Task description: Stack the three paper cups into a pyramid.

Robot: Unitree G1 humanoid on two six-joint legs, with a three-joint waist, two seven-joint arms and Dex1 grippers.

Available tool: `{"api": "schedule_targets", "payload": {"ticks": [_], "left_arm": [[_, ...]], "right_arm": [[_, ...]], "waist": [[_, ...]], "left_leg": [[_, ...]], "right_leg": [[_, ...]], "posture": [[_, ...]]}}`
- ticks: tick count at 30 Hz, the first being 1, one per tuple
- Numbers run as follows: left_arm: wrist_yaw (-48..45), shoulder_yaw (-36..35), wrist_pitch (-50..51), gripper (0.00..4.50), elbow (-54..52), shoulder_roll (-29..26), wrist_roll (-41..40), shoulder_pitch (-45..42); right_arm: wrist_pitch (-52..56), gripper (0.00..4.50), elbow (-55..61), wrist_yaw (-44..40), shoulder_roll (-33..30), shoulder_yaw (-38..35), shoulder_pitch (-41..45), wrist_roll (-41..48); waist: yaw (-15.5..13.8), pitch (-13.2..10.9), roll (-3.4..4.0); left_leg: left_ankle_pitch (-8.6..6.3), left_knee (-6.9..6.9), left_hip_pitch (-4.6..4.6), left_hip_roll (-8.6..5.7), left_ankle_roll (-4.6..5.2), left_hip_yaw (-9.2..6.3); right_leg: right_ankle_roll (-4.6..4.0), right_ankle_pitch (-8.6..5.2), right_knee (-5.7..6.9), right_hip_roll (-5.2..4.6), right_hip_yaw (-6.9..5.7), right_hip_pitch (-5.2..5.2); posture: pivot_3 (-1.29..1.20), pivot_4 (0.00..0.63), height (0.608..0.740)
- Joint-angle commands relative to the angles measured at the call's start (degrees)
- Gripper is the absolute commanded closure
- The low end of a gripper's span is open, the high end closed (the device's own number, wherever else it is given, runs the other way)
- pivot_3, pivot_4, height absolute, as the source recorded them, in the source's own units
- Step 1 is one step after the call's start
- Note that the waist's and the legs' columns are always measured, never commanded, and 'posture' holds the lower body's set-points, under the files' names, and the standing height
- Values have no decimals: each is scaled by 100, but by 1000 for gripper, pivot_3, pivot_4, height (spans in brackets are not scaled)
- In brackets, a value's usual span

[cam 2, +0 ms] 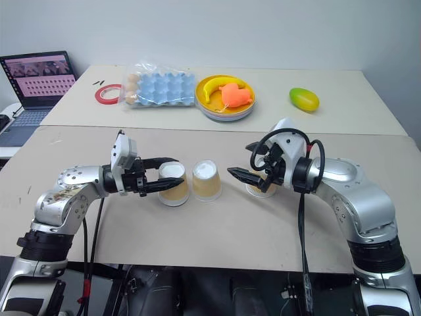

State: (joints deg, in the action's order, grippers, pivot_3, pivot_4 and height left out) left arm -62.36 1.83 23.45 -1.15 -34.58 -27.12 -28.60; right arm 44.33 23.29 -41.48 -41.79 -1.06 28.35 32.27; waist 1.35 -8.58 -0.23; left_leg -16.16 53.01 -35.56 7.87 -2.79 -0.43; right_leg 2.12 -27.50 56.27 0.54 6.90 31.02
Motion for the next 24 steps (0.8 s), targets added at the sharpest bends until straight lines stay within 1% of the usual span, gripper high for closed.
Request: {"api": "schedule_targets", "payload": {"ticks": [1,14,16,24], "left_arm": [[73,254,-193,1812,299,138,333,-114],[18,455,-572,1812,722,455,606,-299],[21,470,-650,1812,818,489,639,-332],[-4,528,-981,1812,1087,622,804,-419]], "right_arm": [[60,0,292,49,-83,-243,6,82],[184,0,402,107,-111,-370,-13,171],[210,0,421,109,-101,-394,-14,182],[267,0,477,142,-93,-448,-38,191]], "waist": [[-27,1,1],[-87,4,6],[-89,4,7],[-108,4,7]], "left_leg": [[0,0,0,0,0,0],[1,8,0,-1,-1,0],[1,8,1,-1,-1,0],[0,9,24,-1,-1,0]], "right_leg": [[0,0,0,0,1,0],[3,2,-1,0,2,-11],[3,2,-1,0,1,-35],[10,-2,-5,0,1,-43]], "posture": [[0,150,641],[0,150,641],[0,150,641],[0,150,641]]}}
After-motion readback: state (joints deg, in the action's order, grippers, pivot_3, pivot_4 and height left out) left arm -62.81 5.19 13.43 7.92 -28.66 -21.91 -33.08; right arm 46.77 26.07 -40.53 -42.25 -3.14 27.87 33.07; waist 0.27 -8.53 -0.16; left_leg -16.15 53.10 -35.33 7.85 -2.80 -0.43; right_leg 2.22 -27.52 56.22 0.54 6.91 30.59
